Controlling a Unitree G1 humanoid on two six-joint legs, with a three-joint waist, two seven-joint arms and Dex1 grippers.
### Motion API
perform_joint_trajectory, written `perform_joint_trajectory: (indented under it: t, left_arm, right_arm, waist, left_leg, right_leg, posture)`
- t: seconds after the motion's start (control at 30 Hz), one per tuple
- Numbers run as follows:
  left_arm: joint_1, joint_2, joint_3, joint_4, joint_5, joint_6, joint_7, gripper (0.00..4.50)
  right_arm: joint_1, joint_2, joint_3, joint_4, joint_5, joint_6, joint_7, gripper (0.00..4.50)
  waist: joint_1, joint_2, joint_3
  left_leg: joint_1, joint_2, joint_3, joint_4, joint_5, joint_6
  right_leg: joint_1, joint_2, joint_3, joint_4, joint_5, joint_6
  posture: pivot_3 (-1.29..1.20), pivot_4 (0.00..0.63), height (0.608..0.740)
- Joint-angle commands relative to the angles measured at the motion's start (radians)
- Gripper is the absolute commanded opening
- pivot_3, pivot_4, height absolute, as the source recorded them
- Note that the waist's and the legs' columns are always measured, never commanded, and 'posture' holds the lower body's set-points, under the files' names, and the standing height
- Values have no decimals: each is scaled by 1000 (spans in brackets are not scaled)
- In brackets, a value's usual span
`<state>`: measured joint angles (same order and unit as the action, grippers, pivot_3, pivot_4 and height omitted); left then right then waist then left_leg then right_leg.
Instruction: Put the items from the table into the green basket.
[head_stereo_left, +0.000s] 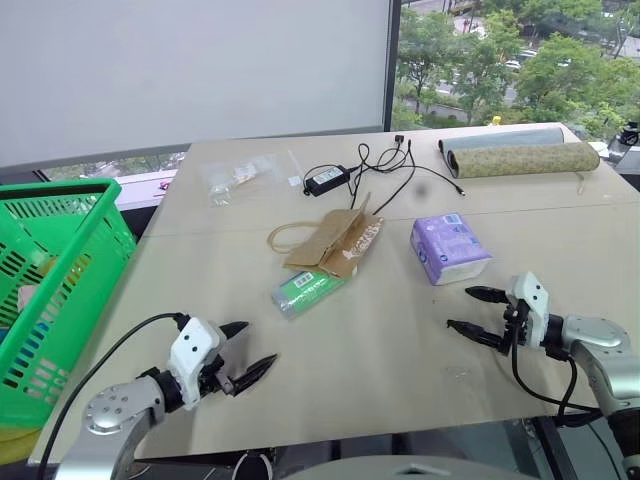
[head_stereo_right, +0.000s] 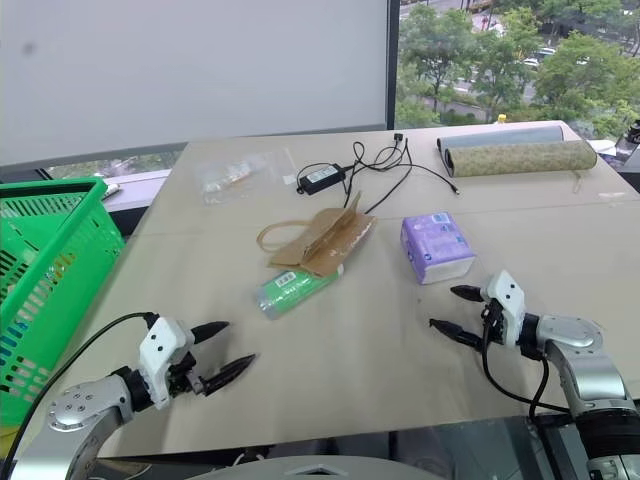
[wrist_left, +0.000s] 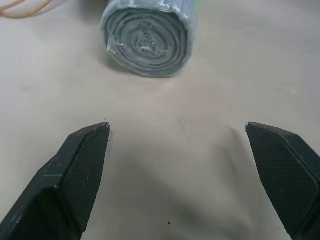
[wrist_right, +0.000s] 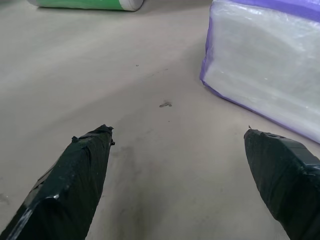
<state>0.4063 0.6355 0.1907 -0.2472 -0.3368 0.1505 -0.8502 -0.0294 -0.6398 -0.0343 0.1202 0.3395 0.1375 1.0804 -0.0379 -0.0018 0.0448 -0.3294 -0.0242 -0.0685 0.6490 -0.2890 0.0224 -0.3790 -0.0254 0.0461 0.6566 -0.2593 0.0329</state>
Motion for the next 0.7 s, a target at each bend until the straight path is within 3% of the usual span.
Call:
perform_joint_trajectory:
  t: [0.03,0.17,0.33,0.4,0.47,0.53,0.7]
  left_arm:
    - [-2,-1,13,-31,3,-9,13,4494]
    - [5,9,24,-49,-9,-4,8,4494]
    - [43,39,129,-153,-165,79,-45,4494]
    - [43,64,177,-198,-243,193,-19,4494]
    - [54,111,218,-260,-294,269,-27,4494]
    - [10,132,268,-302,-375,341,15,4494]
    - [38,160,327,-410,-406,429,54,4494]
  right_arm:
    - [-6,-9,-24,-20,8,-14,-1,4500]
    - [7,-20,-28,-61,32,15,14,4500]
    - [-26,-88,-19,-263,152,180,90,4500]
    - [-81,-128,-8,-349,217,271,117,4500]
    - [-248,-81,25,-357,232,284,101,4500]
    - [-459,13,107,-219,127,174,101,4500]
    - [-733,112,273,181,-137,-187,172,4500]
  waist:
    - [0,0,0]
    - [-1,0,0]
    - [-4,0,1]
    - [-4,0,2]
    - [-16,-2,5]
    - [-24,-2,6]
    - [-7,-7,5]
  left_leg:
    - [0,0,0,0,0,0]
    - [0,0,0,0,0,0]
    - [0,0,0,0,0,0]
    - [0,1,0,0,0,0]
    - [0,1,0,0,0,0]
    - [1,3,1,0,0,0]
    - [1,3,-3,-1,0,0]
  right_leg:
    - [0,0,0,0,0,0]
    - [0,0,0,0,0,0]
    - [-1,0,1,0,0,0]
    - [-1,0,0,0,0,0]
    - [0,0,0,1,0,0]
    - [-1,2,0,1,0,1]
    - [-1,4,-4,1,2,-4]
  posture:
    - [-64,0,740]
    - [-65,0,740]
    - [-72,0,740]
    - [-54,0,740]
    - [-52,0,740]
    - [-25,0,740]
    - [65,0,740]
